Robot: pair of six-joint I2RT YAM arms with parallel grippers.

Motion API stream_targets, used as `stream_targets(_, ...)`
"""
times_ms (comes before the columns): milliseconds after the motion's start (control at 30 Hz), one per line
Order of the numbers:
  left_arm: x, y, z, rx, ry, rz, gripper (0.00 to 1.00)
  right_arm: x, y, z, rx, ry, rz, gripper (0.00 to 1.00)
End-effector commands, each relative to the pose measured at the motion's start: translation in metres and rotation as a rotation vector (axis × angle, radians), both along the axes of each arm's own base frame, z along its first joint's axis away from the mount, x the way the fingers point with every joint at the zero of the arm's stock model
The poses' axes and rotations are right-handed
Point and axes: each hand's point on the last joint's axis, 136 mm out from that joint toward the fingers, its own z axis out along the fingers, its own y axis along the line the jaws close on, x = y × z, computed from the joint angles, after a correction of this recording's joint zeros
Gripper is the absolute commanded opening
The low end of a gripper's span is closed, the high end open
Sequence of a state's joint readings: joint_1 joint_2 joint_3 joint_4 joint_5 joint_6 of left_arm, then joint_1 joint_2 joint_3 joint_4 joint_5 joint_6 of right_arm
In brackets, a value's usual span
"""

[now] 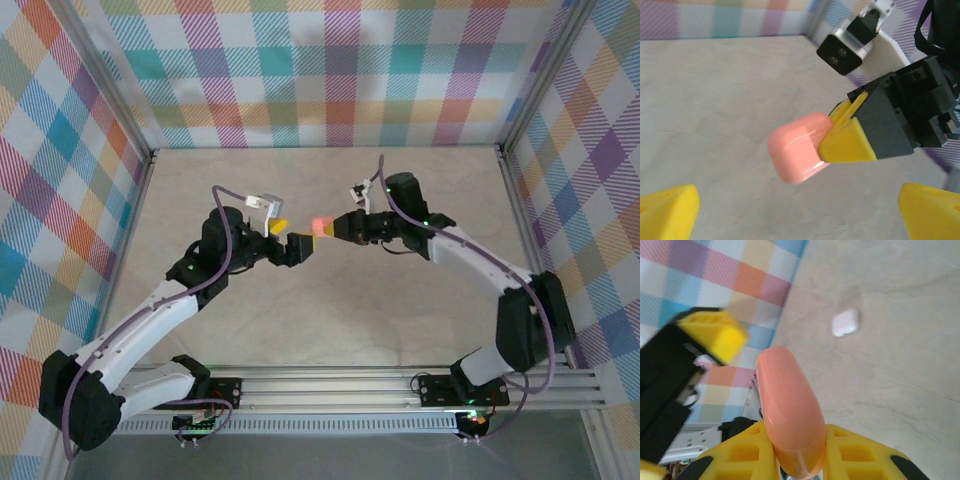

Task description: Insert the wireless bluetooth earbuds into the charging case

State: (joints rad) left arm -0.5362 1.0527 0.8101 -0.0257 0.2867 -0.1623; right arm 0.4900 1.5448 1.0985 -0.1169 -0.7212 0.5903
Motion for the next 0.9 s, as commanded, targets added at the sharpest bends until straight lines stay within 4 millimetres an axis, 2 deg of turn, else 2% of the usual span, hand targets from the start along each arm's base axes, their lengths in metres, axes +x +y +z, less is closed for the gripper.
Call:
stream_targets(0, 0.007, 0.043, -0.034, 0.176, 0.012, 0.176, 1.00, 0.013, 0.002, -0.040, -0.099, 0.096, -0.015, 0.08)
stream_targets(67, 0.006, 0.053, -0.045, 0.202, 0.033, 0.211, 1.00, 0.023, 0.010, -0.064, -0.114, 0.157, -0.009, 0.08)
stream_targets(233, 0.004, 0.062, -0.064, 0.220, 0.072, 0.237, 1.00, 0.050, 0.030, -0.107, -0.132, 0.260, 0.013, 0.07)
stream_targets(367, 0.004, 0.070, -0.072, 0.240, 0.085, 0.262, 1.00, 0.065, 0.034, -0.141, -0.204, 0.319, -0.001, 0.07)
stream_targets(467, 0.004, 0.078, -0.077, 0.251, 0.090, 0.289, 1.00, 0.067, 0.032, -0.162, -0.260, 0.370, 0.002, 0.08)
stream_targets(567, 0.004, 0.084, -0.080, 0.249, 0.095, 0.308, 1.00, 0.066, 0.029, -0.175, -0.305, 0.395, 0.001, 0.12)
stream_targets(700, 0.004, 0.089, -0.082, 0.249, 0.101, 0.319, 1.00, 0.062, 0.022, -0.185, -0.353, 0.426, -0.006, 0.28)
stream_targets(767, 0.006, 0.092, -0.081, 0.250, 0.099, 0.330, 1.00, 0.059, 0.021, -0.183, -0.361, 0.438, -0.001, 0.32)
stream_targets(867, 0.008, 0.096, -0.080, 0.250, 0.099, 0.340, 1.00, 0.057, 0.016, -0.175, -0.383, 0.428, -0.010, 0.43)
